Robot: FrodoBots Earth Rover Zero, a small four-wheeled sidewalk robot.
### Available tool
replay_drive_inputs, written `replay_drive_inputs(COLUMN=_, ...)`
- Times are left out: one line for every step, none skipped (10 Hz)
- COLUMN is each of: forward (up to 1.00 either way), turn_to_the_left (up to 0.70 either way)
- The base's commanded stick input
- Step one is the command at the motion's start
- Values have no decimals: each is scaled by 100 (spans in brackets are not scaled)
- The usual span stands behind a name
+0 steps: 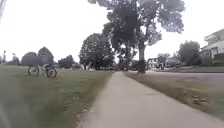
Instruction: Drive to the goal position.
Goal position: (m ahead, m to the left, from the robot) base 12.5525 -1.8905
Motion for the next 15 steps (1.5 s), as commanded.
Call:
replay_drive_inputs(forward=100, turn_to_the_left=0)
replay_drive_inputs(forward=100, turn_to_the_left=0)
replay_drive_inputs(forward=100, turn_to_the_left=0)
replay_drive_inputs(forward=100, turn_to_the_left=0)
replay_drive_inputs(forward=100, turn_to_the_left=0)
replay_drive_inputs(forward=100, turn_to_the_left=0)
replay_drive_inputs(forward=100, turn_to_the_left=0)
replay_drive_inputs(forward=100, turn_to_the_left=0)
replay_drive_inputs(forward=100, turn_to_the_left=0)
replay_drive_inputs(forward=100, turn_to_the_left=0)
replay_drive_inputs(forward=100, turn_to_the_left=0)
replay_drive_inputs(forward=100, turn_to_the_left=0)
replay_drive_inputs(forward=100, turn_to_the_left=0)
replay_drive_inputs(forward=100, turn_to_the_left=0)
replay_drive_inputs(forward=100, turn_to_the_left=0)
